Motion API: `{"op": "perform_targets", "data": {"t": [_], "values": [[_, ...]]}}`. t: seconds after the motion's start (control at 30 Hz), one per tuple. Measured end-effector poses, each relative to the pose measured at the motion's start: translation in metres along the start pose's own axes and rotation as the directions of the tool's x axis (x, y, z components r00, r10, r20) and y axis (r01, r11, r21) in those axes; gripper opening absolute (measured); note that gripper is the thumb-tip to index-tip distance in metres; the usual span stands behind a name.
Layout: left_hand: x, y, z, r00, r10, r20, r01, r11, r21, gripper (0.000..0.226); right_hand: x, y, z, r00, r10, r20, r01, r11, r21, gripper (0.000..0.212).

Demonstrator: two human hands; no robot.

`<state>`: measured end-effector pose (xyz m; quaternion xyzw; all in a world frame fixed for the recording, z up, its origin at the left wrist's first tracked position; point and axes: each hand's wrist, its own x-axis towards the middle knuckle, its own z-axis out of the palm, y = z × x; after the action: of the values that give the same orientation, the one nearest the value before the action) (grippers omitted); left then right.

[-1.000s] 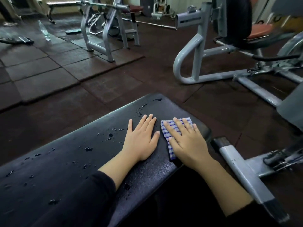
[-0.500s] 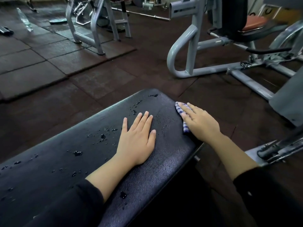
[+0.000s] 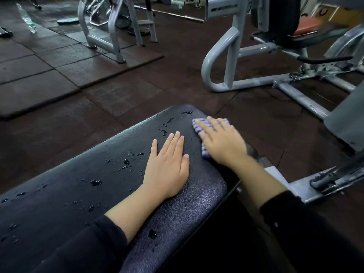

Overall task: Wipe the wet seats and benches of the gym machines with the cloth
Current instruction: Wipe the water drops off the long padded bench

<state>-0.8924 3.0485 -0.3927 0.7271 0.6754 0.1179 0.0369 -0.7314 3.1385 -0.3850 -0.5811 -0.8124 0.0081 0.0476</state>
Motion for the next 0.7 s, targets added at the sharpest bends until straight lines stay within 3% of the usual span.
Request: {"op": "perform_targets", "data": {"t": [0.07,0.13,0.23,0.33,0.53,0.63,0.7], "values": [[0.000,0.001,-0.001,1.000,-0.006,0.009,0.006,1.000,-0.008,0.076,0.002,0.030,-0.003,0.998,0.060,0.025,-0.061,0.997,0.041,0.065],[-0.001,0.001,-0.001,1.000,-0.008,0.015,0.008,1.000,-0.013,0.070,-0.018,0.044,-0.003,0.995,0.099,-0.008,-0.098,0.987,0.129,0.066],[-0.001,0.001,-0.002,1.000,-0.007,0.010,0.007,1.000,-0.014,0.072,-0.062,0.018,0.000,0.991,0.092,-0.093,-0.085,0.993,0.078,0.068],[0.000,0.001,-0.001,1.000,-0.002,-0.001,0.002,1.000,0.003,0.083,-0.079,-0.018,-0.001,0.997,0.070,-0.029,-0.068,0.996,0.051,0.070],[0.000,0.000,-0.002,1.000,-0.004,-0.003,0.004,1.000,-0.015,0.085,-0.016,-0.034,0.001,0.998,-0.056,0.002,0.056,0.998,-0.021,0.074],[0.000,0.001,-0.002,1.000,-0.007,0.003,0.007,1.000,0.000,0.086,0.017,0.001,0.001,0.998,-0.019,0.054,0.024,0.996,-0.085,0.054],[-0.001,0.001,-0.003,1.000,-0.008,0.002,0.008,1.000,-0.010,0.086,0.015,0.029,0.000,0.997,0.028,0.072,-0.023,0.997,-0.073,0.053]]}}
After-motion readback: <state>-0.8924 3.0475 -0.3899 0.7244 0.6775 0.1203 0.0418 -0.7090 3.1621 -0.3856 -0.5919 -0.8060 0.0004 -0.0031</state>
